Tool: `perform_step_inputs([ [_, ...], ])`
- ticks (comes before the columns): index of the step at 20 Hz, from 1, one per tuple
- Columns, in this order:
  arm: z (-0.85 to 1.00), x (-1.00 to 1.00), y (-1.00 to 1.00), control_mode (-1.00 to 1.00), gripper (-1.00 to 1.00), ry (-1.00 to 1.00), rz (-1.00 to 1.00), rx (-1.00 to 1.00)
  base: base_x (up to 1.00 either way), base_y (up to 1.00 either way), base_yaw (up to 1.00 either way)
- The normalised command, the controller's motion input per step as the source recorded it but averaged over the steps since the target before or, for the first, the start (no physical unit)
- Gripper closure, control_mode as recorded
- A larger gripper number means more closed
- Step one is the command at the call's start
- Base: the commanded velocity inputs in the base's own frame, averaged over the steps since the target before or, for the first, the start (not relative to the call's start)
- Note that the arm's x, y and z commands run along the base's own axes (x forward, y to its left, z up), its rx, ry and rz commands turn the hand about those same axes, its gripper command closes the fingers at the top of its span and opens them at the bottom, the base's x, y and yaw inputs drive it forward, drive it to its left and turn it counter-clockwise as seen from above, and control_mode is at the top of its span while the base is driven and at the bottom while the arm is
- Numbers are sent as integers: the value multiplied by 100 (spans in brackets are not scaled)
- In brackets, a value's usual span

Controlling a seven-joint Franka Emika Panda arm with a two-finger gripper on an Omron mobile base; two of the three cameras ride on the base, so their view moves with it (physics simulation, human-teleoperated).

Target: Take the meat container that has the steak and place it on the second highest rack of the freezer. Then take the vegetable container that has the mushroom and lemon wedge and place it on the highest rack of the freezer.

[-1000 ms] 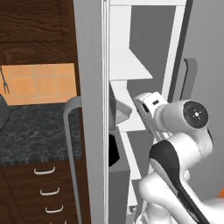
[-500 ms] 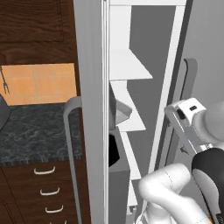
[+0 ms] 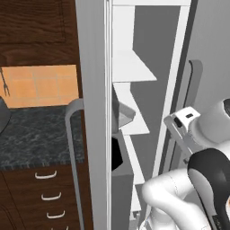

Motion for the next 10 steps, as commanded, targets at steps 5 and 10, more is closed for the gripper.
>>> perform_step_inputs([
  [5, 0, 0, 0, 100, -100, 0, 0, 0, -77, 0, 20],
  [10, 0, 0, 0, 100, -100, 0, 0, 0, -97, -11, 31],
])
